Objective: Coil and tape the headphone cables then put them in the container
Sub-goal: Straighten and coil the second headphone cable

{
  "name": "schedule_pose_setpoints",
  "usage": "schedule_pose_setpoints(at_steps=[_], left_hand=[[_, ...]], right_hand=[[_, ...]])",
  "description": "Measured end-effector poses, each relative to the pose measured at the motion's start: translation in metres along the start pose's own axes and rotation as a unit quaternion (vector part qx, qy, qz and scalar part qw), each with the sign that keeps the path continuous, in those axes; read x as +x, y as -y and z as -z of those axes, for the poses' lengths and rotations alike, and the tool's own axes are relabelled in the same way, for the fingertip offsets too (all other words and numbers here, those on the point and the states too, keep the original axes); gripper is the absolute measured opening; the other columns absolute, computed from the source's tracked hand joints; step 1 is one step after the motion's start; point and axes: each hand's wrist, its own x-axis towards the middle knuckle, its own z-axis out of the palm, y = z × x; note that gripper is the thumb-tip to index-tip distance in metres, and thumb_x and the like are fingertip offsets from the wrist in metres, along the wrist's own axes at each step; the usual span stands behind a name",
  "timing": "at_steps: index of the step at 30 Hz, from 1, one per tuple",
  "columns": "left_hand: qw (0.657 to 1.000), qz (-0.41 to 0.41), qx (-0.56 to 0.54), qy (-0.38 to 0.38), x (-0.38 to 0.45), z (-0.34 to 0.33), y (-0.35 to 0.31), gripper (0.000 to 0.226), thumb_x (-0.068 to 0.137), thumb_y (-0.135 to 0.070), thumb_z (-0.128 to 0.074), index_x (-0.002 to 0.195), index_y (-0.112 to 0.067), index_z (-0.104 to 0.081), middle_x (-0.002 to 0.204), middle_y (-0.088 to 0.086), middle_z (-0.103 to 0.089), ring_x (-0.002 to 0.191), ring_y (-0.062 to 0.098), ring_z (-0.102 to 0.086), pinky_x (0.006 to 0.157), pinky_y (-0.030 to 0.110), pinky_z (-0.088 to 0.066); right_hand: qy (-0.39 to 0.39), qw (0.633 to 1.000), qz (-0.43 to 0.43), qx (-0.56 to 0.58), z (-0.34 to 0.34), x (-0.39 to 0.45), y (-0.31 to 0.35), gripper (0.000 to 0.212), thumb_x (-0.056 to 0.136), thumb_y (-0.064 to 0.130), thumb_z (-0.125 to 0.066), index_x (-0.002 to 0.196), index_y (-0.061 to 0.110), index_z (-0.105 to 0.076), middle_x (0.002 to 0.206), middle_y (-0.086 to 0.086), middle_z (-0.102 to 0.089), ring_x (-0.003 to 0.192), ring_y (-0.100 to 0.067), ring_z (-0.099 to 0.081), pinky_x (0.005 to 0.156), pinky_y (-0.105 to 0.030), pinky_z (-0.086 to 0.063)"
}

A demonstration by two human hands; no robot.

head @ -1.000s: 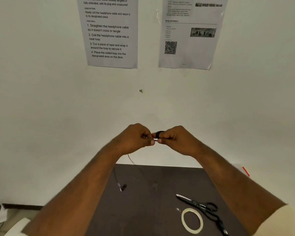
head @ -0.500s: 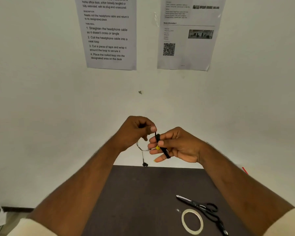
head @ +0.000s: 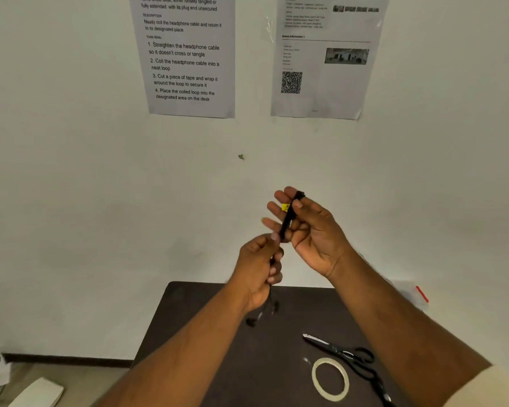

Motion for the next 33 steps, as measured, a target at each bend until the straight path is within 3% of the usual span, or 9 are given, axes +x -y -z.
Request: schedule_pose_setpoints(at_steps=[4,9,11,14,16,19,22,28,33], left_hand=[[0.992,-0.012,0.125,-0.030,-0.009,0.003,0.014,0.027,0.096,-0.031,-0.057,0.089,-0.010,-0.072,0.057,-0.002,-0.048,0.046,0.010,-0.035,0.043,0.023,-0.034],[0.926,-0.147,0.337,-0.081,-0.009,0.018,0.008,0.019,0.093,-0.031,-0.061,0.082,-0.018,-0.072,0.060,-0.014,-0.058,0.057,0.001,-0.054,0.059,0.015,-0.041],[0.877,-0.171,0.445,-0.067,-0.007,0.023,-0.003,0.017,0.094,-0.034,-0.059,0.090,-0.024,-0.071,0.070,-0.014,-0.063,0.073,0.002,-0.061,0.074,0.017,-0.041],[0.723,-0.180,0.663,-0.076,-0.004,0.026,-0.028,0.025,0.096,-0.044,-0.050,0.101,-0.032,-0.070,0.078,-0.009,-0.066,0.101,0.010,-0.057,0.113,0.040,-0.015],[0.657,-0.196,0.723,-0.086,-0.003,0.028,-0.046,0.026,0.096,-0.047,-0.048,0.100,-0.034,-0.070,0.072,-0.010,-0.063,0.113,0.010,-0.047,0.111,0.046,0.001],[0.619,-0.230,0.749,-0.049,0.000,0.032,-0.070,0.024,0.093,-0.047,-0.053,0.098,-0.034,-0.072,0.072,-0.015,-0.056,0.113,0.007,-0.039,0.111,0.047,0.002],[0.602,-0.270,0.751,0.023,0.007,0.034,-0.087,0.018,0.092,-0.042,-0.058,0.095,-0.033,-0.073,0.076,-0.016,-0.058,0.109,0.004,-0.037,0.112,0.044,-0.004],[0.675,-0.364,0.635,0.089,0.035,0.043,-0.091,0.007,0.084,-0.030,-0.071,0.080,-0.035,-0.072,0.076,-0.018,-0.063,0.094,0.004,-0.049,0.095,0.038,-0.034],[0.903,-0.232,0.338,0.127,0.024,0.036,-0.073,0.009,0.087,-0.016,-0.067,0.089,-0.009,-0.072,0.090,0.004,-0.070,0.090,0.015,-0.065,0.086,0.034,-0.052]], right_hand=[[-0.034,0.997,0.061,-0.042,0.006,0.009,0.007,0.028,0.080,0.009,-0.060,0.107,0.008,-0.068,0.112,-0.010,-0.071,0.110,-0.030,-0.065,0.098,-0.045,-0.049],[-0.002,0.942,0.074,-0.326,0.019,0.007,0.007,0.026,0.089,0.001,-0.060,0.111,0.010,-0.068,0.111,-0.002,-0.071,0.110,-0.016,-0.066,0.097,-0.027,-0.049],[0.036,0.886,0.060,-0.459,0.025,0.006,0.003,0.026,0.090,0.001,-0.060,0.114,0.009,-0.068,0.115,0.002,-0.069,0.110,-0.005,-0.064,0.097,-0.021,-0.048],[0.079,0.808,0.028,-0.583,0.033,0.007,-0.005,0.025,0.091,0.008,-0.062,0.115,0.010,-0.069,0.120,0.003,-0.067,0.111,-0.001,-0.061,0.099,-0.020,-0.047],[0.075,0.777,0.004,-0.625,0.037,0.009,-0.006,0.023,0.091,0.014,-0.063,0.113,0.013,-0.071,0.118,0.002,-0.069,0.109,-0.005,-0.063,0.099,-0.022,-0.047],[0.063,0.746,-0.031,-0.663,0.041,0.010,-0.006,0.016,0.089,0.026,-0.066,0.097,0.016,-0.076,0.093,-0.009,-0.075,0.090,-0.024,-0.070,0.087,-0.040,-0.054],[0.073,0.781,-0.075,-0.615,0.035,0.007,-0.004,0.012,0.088,0.024,-0.068,0.095,0.021,-0.077,0.101,-0.003,-0.075,0.099,-0.022,-0.069,0.092,-0.044,-0.054],[0.081,0.867,-0.132,-0.474,0.015,-0.001,0.004,0.021,0.092,0.011,-0.060,0.109,0.007,-0.070,0.107,-0.008,-0.072,0.085,-0.027,-0.072,0.080,-0.043,-0.059],[0.105,0.917,-0.146,-0.355,0.009,-0.009,0.013,0.019,0.093,0.009,-0.057,0.102,-0.003,-0.068,0.083,-0.013,-0.068,0.052,-0.015,-0.057,0.057,-0.031,-0.054]])
